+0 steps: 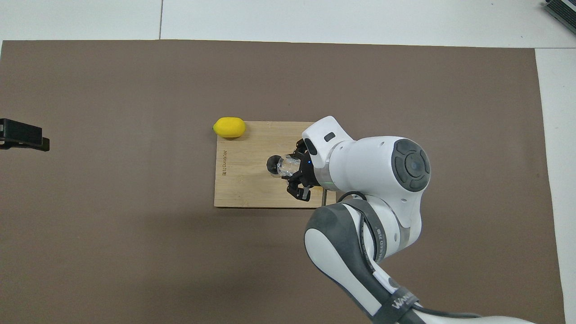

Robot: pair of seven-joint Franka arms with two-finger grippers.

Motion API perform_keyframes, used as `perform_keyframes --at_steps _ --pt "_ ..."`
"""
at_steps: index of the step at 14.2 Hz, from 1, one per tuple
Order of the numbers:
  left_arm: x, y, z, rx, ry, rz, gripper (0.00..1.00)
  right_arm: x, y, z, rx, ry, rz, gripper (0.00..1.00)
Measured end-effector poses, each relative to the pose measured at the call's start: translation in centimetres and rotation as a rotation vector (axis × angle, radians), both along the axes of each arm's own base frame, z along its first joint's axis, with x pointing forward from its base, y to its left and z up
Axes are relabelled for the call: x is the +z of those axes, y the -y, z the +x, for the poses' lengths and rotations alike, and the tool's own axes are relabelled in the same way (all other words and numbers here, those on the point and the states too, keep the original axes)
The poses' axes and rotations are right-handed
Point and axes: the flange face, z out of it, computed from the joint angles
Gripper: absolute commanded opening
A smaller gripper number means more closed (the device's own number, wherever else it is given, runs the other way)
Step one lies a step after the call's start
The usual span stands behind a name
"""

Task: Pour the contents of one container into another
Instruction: 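Tilt the glass upright and carry it off the board with the right gripper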

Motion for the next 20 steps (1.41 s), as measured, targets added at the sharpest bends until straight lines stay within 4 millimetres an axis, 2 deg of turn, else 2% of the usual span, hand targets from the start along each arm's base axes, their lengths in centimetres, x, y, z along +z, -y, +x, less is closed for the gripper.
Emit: perform_keyframes --at_steps 6,10,15,20 --pt "0.0 0.0 0.0 0.000 0.002 0.000 1.00 0.8 0.9 0.9 -0.054 -0.011 0.038 0.00" --pt "0.0 0.2 0.0 -0.003 0.003 0.000 1.00 2.1 3.4 2.4 -0.107 -0.012 0.091 0.00" --pt "-0.3 0.1 0.2 0.004 -0.003 0.000 1.00 3.8 9.7 4.2 -0.121 -0.015 0.181 0.00" --pt "-1.1 0.9 1.1 0.045 0.003 -0.001 1.00 4.0 19.1 6.1 -0.111 0.004 0.277 0.00"
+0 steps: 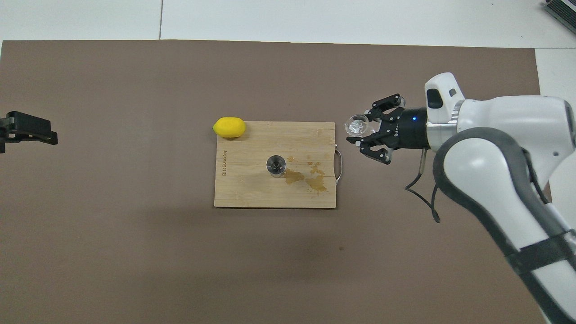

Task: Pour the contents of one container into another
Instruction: 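Tilt the glass upright and carry it off the board with the right gripper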

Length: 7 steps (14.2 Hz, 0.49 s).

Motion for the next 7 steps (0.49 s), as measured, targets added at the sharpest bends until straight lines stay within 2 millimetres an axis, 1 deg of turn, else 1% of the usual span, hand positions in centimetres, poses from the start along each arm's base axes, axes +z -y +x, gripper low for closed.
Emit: perform_keyframes --at_steps 4,6,7 --pt "0.6 0.7 0.0 -0.004 0.013 0.000 1.00 -0.5 7.9 0.5 -0.001 0.037 0.067 0.00" --pt "0.7 0.8 0.0 -0.006 0.016 0.000 1.00 -1.5 11.6 0.3 -0.001 0.069 0.107 0.00" --pt "0.7 0.9 0.0 -0.007 0.016 0.000 1.00 -2.3 13.4 0.0 0.004 0.082 0.128 0.00"
